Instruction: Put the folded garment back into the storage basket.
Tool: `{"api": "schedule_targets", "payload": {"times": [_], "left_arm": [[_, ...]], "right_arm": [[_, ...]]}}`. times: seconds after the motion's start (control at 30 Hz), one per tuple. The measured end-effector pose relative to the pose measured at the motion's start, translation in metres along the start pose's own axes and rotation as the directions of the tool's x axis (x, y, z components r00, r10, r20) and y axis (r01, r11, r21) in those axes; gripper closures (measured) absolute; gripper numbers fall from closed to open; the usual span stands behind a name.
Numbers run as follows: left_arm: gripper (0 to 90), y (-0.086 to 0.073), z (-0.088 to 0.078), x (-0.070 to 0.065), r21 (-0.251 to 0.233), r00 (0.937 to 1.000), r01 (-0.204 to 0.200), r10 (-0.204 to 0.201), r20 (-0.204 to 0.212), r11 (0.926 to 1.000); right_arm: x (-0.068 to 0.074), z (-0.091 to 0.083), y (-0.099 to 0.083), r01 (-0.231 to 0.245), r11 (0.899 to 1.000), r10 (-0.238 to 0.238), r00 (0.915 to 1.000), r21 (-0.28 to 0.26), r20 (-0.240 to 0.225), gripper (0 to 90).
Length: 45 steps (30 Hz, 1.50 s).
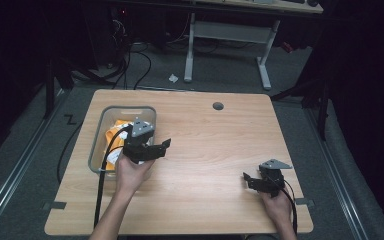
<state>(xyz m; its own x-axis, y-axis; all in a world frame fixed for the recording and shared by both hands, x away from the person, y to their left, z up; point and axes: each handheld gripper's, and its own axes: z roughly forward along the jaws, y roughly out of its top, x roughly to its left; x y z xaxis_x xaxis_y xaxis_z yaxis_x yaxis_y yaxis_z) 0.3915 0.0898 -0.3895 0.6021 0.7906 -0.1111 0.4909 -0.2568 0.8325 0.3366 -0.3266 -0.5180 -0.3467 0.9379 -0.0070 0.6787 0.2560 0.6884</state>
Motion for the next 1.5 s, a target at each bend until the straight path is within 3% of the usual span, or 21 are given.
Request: {"api": "schedule_targets", "payload": {"times": [0.3, 0.87, 1.13, 1.5], "left_arm": [[33.2, -0.001, 0.001, -0.009, 0.004, 0.9984, 0.004, -0.004, 0.056, 1.0], [32.9, -0.006, 0.011, -0.023, 0.026, 0.9949, 0.008, -0.01, 0.1, 0.9996], [33.0, -0.001, 0.019, -0.034, 0.034, 0.9913, -0.006, 0.002, 0.131, 0.9994], [33.1, -0.006, 0.028, -0.046, 0.057, 0.9897, -0.035, 0.026, 0.141, 0.9978]], "right_arm": [[0.0, 0.0, 0.0, -0.001, 1.0, 0.001, 1.0, 0.0, 0.001, 27.0], [0.0, 0.0, 0.0, -0.001, 1.0, 0.001, 1.0, 0.0, 0.001, 26.9], [0.0, 0.0, 0.0, 0.0, 1.0, 0.0, 1.0, -0.001, 0.002, 27.0], [0.0, 0.0, 0.0, 0.001, 1.0, -0.001, 1.0, 0.0, 0.001, 26.9]]}}
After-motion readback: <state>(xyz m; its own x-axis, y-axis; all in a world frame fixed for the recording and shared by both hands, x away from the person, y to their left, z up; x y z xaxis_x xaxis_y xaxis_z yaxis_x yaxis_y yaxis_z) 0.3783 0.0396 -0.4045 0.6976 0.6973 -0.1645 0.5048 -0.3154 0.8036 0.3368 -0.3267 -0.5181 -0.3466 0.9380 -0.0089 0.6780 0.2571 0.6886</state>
